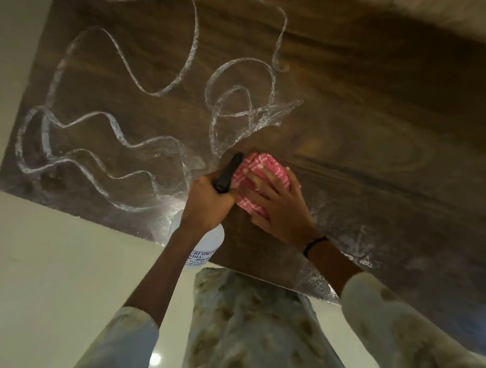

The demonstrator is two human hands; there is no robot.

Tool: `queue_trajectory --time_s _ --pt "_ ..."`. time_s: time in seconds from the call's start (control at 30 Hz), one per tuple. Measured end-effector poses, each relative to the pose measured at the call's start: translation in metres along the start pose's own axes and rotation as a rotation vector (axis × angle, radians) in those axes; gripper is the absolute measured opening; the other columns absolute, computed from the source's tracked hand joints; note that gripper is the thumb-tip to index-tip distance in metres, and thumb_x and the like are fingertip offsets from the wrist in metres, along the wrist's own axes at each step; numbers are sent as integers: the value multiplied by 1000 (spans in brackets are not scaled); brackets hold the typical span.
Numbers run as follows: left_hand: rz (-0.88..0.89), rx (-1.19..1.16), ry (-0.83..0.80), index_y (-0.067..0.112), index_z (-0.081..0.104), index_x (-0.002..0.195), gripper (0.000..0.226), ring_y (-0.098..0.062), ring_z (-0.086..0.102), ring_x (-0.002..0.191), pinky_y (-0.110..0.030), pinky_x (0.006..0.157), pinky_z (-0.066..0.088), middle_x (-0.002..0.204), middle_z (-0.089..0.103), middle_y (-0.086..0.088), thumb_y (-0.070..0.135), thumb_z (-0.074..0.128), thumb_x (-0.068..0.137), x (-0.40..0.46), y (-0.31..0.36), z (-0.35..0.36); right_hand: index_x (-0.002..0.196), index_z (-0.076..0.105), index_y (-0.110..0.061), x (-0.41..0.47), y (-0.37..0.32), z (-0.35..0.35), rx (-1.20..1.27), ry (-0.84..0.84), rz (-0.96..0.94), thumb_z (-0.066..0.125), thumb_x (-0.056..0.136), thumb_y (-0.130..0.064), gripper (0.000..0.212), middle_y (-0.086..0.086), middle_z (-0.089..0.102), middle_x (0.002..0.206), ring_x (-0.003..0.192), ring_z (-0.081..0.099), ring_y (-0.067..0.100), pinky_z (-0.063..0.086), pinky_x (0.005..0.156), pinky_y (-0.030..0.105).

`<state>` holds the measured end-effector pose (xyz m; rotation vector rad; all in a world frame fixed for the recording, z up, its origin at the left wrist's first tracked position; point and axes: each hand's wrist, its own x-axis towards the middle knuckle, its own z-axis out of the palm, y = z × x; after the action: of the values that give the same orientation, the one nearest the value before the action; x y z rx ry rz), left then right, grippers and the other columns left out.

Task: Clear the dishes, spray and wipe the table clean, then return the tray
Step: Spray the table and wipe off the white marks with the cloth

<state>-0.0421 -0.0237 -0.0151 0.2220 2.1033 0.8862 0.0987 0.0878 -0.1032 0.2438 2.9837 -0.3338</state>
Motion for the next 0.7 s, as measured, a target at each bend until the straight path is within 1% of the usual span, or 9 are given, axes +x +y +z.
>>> queue_trajectory --time_s 0.07,0.13,0.23,0.3,0.37,0.43,0.47,0.53,0.7 --pt "-6 26 -8 9 62 70 17 -21 46 50 -30 53 37 54 52 -9 19 65 83 6 7 7 144 36 -35 -12 26 -3 -32 -16 54 41 90 -55 57 -3 32 154 144 24 25 11 115 59" --pt "-14 51 -24 3 66 82 17 -20 46 49 -28 52 37 56 54 -11 20 64 84 14 14 16 144 37 -34 -14 50 -7 -25 -9 193 40 90 -55 57 -2 35 153 144 24 25 10 115 59" --pt "3 84 -43 7 68 87 13 -15 45 47 -24 50 33 55 53 -4 19 63 84 26 30 29 146 34 -32 -2 77 -16 -11 -2 359 35 90 -55 60 0 32 154 145 21 24 10 114 59" --pt "13 97 -27 5 66 86 14 -17 48 47 -26 50 36 54 52 -4 18 62 85 34 40 36 147 30 -32 6 85 -20 0 3 397 34 90 -55 62 0 29 155 146 19 24 8 113 59" --pt "14 107 -2 2 65 83 15 -21 50 49 -29 54 39 54 51 -5 16 62 83 41 50 42 147 29 -32 10 88 -19 5 11 399 34 90 -56 62 0 29 155 146 18 25 9 113 60" --pt "12 106 14 13 61 72 10 -22 51 53 -30 59 41 53 50 -1 14 62 82 47 57 46 147 30 -32 9 89 -17 4 19 387 34 90 -56 62 0 29 155 145 19 25 10 113 61" --pt "1 102 18 20 56 66 18 -21 50 53 -30 60 41 53 49 0 15 62 82 49 62 48 147 30 -32 9 89 -17 6 23 385 34 90 -56 62 0 29 155 145 19 25 10 113 61" --pt "-23 94 16 25 50 60 26 -19 48 53 -30 62 40 53 47 1 16 62 82 52 68 50 146 31 -31 9 91 -16 11 29 386 35 90 -57 62 1 30 155 145 20 25 10 113 61" --pt "-20 83 6 23 48 58 29 -18 45 48 -27 55 36 50 44 0 17 60 85 57 76 52 145 33 -31 10 95 -16 -2 37 366 35 89 -57 61 1 32 154 145 21 25 9 113 60"
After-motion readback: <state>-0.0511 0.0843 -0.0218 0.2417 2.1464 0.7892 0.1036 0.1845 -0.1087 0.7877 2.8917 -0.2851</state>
